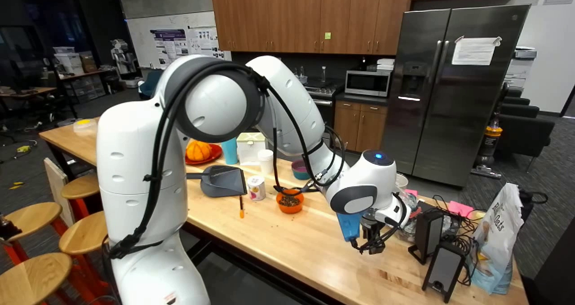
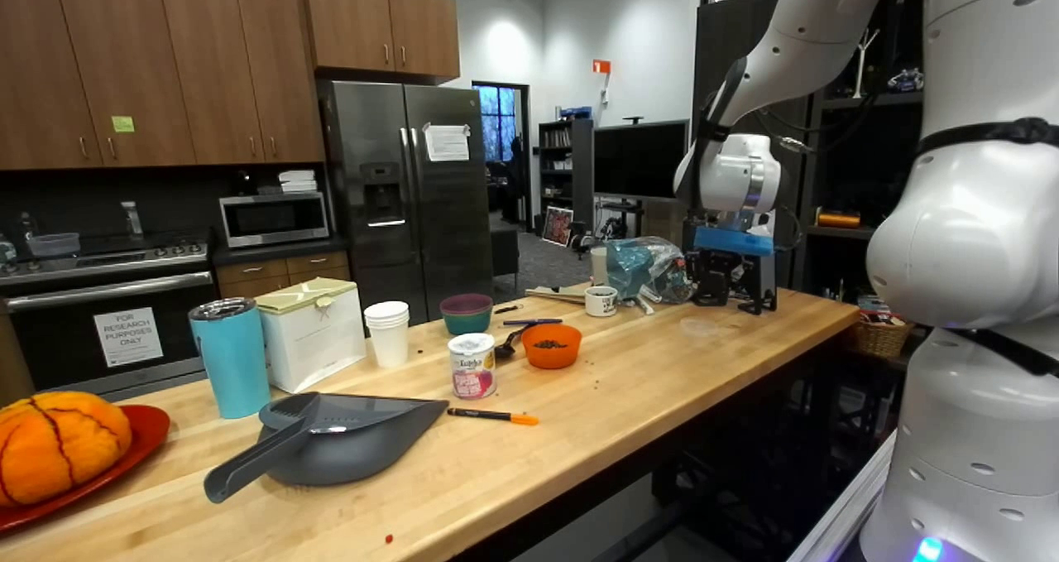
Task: Remove the lid from the can
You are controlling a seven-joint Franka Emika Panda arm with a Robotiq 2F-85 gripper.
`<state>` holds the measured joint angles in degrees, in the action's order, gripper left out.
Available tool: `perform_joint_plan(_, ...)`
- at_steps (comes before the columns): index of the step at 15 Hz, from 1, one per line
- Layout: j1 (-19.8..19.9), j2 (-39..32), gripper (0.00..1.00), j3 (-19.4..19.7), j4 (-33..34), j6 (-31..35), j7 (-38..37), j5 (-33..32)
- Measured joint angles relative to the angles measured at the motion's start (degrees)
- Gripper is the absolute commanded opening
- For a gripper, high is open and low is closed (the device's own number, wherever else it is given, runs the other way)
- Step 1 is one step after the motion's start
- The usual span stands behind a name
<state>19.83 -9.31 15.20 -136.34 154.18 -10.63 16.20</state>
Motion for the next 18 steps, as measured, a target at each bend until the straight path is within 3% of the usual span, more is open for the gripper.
perform_joint_plan(3,-1.6,2.5,1.0,-1.4,-1.5,-5.8,4.6,-0.6)
perform_joint_plan(6,-6.2,8.3,1.0,-4.0,-5.1,-12.6,4.3,-3.8)
perform_joint_plan(12,-15.1,20.0,1.0,-12.4,-7.1,-32.9,1.0,-8.9)
perform_joint_plan(18,-15.5,22.2,1.0,-12.9,-7.9,-34.6,0.6,-9.5)
